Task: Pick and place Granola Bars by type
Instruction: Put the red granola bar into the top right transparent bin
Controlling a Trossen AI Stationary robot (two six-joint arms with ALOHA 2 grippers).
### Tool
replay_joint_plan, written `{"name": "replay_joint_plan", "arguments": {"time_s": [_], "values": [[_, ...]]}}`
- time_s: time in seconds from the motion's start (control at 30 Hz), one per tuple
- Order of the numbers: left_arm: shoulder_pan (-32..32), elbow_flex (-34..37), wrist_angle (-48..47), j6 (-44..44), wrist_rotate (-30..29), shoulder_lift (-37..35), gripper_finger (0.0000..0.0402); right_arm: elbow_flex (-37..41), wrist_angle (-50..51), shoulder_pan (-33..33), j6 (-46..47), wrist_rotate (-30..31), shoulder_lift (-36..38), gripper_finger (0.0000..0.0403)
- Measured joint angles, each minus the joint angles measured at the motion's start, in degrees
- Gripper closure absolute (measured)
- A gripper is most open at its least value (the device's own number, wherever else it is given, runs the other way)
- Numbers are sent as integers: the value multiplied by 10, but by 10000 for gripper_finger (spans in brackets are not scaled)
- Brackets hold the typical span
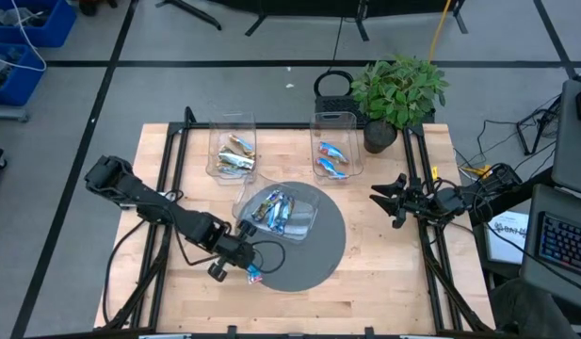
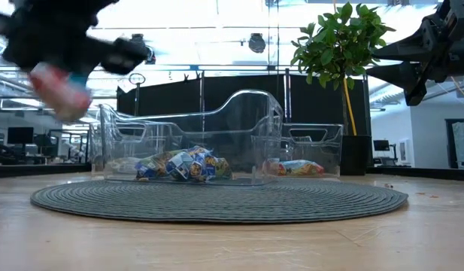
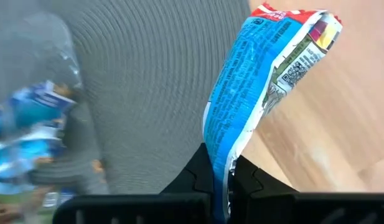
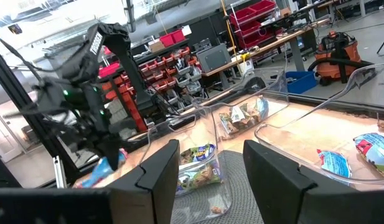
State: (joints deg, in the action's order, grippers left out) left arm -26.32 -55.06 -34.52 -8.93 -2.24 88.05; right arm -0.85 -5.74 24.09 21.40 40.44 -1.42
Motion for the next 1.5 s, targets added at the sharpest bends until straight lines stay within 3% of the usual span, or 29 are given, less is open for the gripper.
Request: {"name": "replay_joint_plan", "arguments": {"time_s": [0.27, 0.77, 0.9, 1.03, 1.27, 1.5], "values": [[29, -129, -61, 13, -2, 0, 392, 0, 0, 0, 0, 0, 0, 232], [104, -307, -29, 132, -43, -1, 392, 0, -4, 0, 0, 0, 0, 232], [127, -318, 27, 142, -46, -1, 392, 0, -59, 0, -13, -6, 0, 232], [152, -318, 88, 145, -49, -1, 392, -5, -228, -1, -117, -79, -1, 232], [192, -318, 152, 154, -52, -1, 392, -124, -210, -1, -207, -71, -33, 232], [219, -318, 183, 147, -17, -10, 392, -329, -172, -1, -331, -52, -209, 232]]}}
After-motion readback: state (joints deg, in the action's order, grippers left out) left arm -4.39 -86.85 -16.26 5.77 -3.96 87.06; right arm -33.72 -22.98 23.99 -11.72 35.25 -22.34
